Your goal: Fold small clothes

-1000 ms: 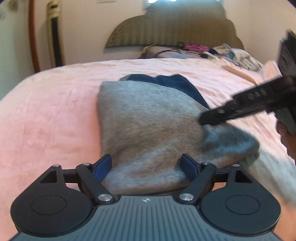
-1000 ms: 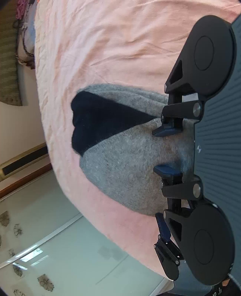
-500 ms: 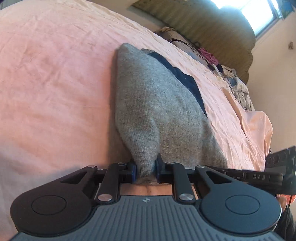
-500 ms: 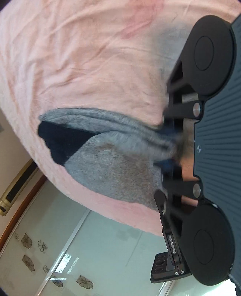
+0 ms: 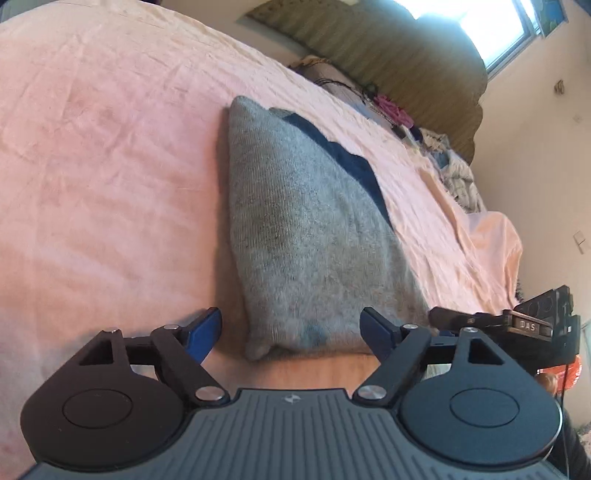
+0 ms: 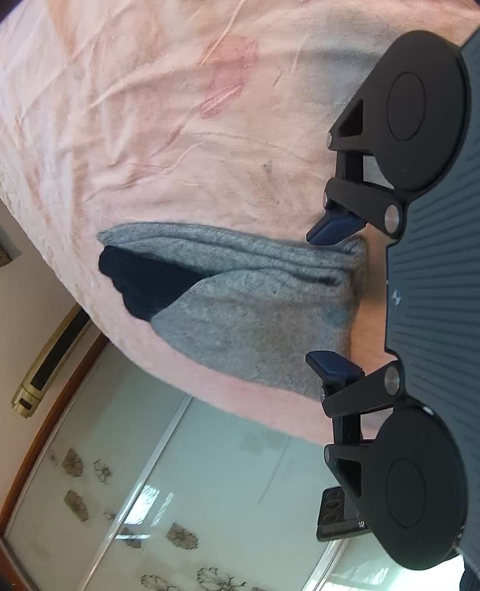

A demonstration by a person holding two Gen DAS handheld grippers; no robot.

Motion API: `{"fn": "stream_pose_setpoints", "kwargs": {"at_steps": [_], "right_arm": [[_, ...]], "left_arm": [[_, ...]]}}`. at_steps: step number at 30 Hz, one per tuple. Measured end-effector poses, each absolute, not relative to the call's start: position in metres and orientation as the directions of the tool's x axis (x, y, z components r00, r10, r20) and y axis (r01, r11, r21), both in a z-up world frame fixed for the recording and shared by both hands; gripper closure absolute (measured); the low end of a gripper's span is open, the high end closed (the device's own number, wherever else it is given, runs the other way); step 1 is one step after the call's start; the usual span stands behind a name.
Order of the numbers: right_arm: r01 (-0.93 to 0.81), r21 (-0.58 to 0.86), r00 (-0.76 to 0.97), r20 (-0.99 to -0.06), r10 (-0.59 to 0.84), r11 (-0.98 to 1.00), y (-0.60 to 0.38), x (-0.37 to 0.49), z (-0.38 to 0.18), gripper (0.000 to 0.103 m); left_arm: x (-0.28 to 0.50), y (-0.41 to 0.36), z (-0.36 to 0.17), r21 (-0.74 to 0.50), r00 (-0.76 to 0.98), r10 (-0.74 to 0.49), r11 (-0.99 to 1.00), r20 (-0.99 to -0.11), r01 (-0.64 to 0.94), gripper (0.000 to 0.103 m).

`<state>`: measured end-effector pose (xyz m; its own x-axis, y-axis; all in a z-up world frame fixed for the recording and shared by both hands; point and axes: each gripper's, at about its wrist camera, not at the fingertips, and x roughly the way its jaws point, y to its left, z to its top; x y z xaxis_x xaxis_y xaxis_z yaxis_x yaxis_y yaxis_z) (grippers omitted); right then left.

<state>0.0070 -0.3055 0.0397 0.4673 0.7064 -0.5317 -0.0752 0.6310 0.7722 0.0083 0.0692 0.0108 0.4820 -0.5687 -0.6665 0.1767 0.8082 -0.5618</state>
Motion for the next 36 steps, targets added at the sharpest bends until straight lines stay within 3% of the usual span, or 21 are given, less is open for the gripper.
{"fn": "stream_pose_setpoints", "kwargs": {"at_steps": [1, 2, 3, 10, 12, 14, 17, 19, 20, 21, 23, 25, 27, 29, 33, 36], "right_arm": [[-0.058, 0.767, 0.453, -0.55, 0.701, 0.639, -0.302, 0.014, 0.037, 0.049], [-0.053, 0.755, 0.428, -0.574, 0.698, 0.654, -0.297, 0.022, 0.033, 0.064], [-0.062, 0.74, 0.396, -0.598, 0.696, 0.67, -0.288, 0.029, 0.029, 0.078], [-0.212, 0.647, 0.376, -0.638, 0.672, 0.733, -0.277, 0.003, 0.045, 0.083], [-0.207, 0.61, 0.386, -0.667, 0.637, 0.764, -0.277, -0.004, 0.039, 0.085], [-0.178, 0.639, 0.42, -0.638, 0.645, 0.748, -0.282, -0.005, 0.036, 0.081], [-0.126, 0.635, 0.516, -0.614, 0.597, 0.762, -0.296, -0.01, 0.054, 0.051], [-0.136, 0.619, 0.605, -0.567, 0.559, 0.774, -0.304, -0.007, 0.076, 0.046], [-0.144, 0.605, 0.624, -0.559, 0.546, 0.783, -0.302, -0.001, 0.085, 0.045], [-0.153, 0.582, 0.643, -0.555, 0.528, 0.798, -0.295, 0.012, 0.094, 0.044], [-0.196, 0.559, 0.641, -0.548, 0.537, 0.806, -0.276, 0.047, 0.103, 0.04], [-0.224, 0.558, 0.61, -0.559, 0.561, 0.799, -0.252, 0.083, 0.101, 0.032], [-0.224, 0.492, 0.591, -0.618, 0.518, 0.841, -0.224, 0.115, 0.09, 0.029], [-0.202, 0.384, 0.556, -0.712, 0.429, 0.901, -0.212, 0.138, 0.068, 0.027], [-0.205, 0.393, 0.554, -0.709, 0.437, 0.897, -0.225, 0.14, 0.054, 0.03], [-0.205, 0.299, 0.541, -0.759, 0.363, 0.932, -0.212, 0.143, 0.063, 0.036]], "left_arm": [[0.012, 0.065, 0.009, -0.548, 0.486, -0.559, 0.817, -0.672, 0.18, 0.037], [0.014, 0.06, 0.008, -0.518, 0.483, -0.536, 0.836, -0.693, 0.184, 0.072], [0.016, 0.056, 0.006, -0.506, 0.456, -0.528, 0.843, -0.717, 0.182, 0.086], [-0.026, 0.069, 0.019, -0.399, 0.483, -0.493, 0.87, -0.724, 0.289, 0.092], [-0.034, 0.07, 0.01, -0.355, 0.497, -0.466, 0.883, -0.732, 0.305, 0.089], [-0.046, 0.07, 0.016, -0.291, 0.527, -0.423, 0.903, -0.737, 0.317, 0.089], [-0.071, 0.071, 0.045, -0.164, 0.649, -0.362, 0.924, -0.67, 0.347, 0.082], [-0.079, 0.058, 0.06, -0.085, 0.73, -0.355, 0.921, -0.584, 0.38, 0.058], [-0.077, 0.046, 0.065, -0.041, 0.757, -0.351, 0.917, -0.552, 0.396, 0.033], [-0.072, 0.031, 0.066, -0.003, 0.771, -0.353, 0.91, -0.53, 0.414, 0.024], [-0.056, 0.003, 0.058, 0.025, 0.76, -0.373, 0.89, -0.531, 0.454, 0.024], [-0.033, -0.024, 0.038, 0.044, 0.719, -0.352, 0.883, -0.599, 0.468, 0.024], [-0.021, -0.034, 0.014, 0.043, 0.675, -0.334, 0.878, -0.658, 0.477, 0.025], [-0.029, -0.031, 0.004, 0.063, 0.698, -0.349, 0.869, -0.625, 0.49, 0.025], [-0.035, -0.027, 0.001, 0.052, 0.706, -0.365, 0.868, -0.607, 0.493, 0.025], [-0.033, -0.024, 0.001, 0.034, 0.705, -0.378, 0.868, -0.6, 0.495, 0.024]]}}
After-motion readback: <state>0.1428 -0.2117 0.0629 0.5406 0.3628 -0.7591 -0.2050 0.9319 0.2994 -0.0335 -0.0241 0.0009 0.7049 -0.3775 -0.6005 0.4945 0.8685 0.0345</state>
